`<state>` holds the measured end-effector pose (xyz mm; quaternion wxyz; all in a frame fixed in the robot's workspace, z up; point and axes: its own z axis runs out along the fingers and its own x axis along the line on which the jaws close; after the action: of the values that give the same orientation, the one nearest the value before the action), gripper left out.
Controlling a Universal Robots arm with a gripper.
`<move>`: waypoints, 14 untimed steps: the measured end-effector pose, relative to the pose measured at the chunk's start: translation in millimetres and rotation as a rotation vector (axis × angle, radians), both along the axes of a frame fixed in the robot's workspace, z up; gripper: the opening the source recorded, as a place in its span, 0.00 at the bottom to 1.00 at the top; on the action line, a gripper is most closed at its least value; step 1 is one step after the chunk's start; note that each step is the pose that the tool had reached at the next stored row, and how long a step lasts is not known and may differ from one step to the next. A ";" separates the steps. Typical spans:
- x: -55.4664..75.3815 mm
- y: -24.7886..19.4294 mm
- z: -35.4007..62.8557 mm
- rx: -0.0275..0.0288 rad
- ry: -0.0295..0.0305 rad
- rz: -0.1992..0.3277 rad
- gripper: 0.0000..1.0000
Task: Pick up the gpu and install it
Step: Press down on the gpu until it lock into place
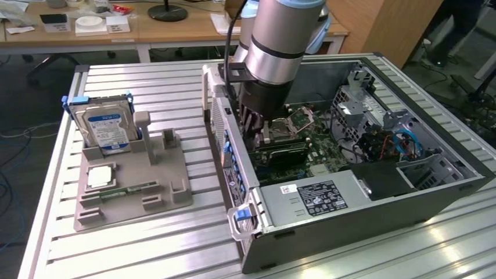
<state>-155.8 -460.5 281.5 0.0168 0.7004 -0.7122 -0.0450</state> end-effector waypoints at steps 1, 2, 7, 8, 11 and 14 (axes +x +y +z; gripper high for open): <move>0.0 0.2 -0.3 0.0000 0.0001 0.000 0.11; -0.1 1.2 -0.7 -0.0004 0.0001 0.000 0.11; 0.0 3.0 -3.5 -0.0018 0.0000 0.000 0.11; 0.0 2.8 -3.5 -0.0019 0.0001 0.000 0.11; -0.1 1.7 -3.6 -0.0020 0.0001 0.001 0.11; 0.0 1.0 -5.0 -0.0037 0.0013 0.002 0.11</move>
<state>-155.8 -459.5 276.5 0.0186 0.7010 -0.7115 -0.0441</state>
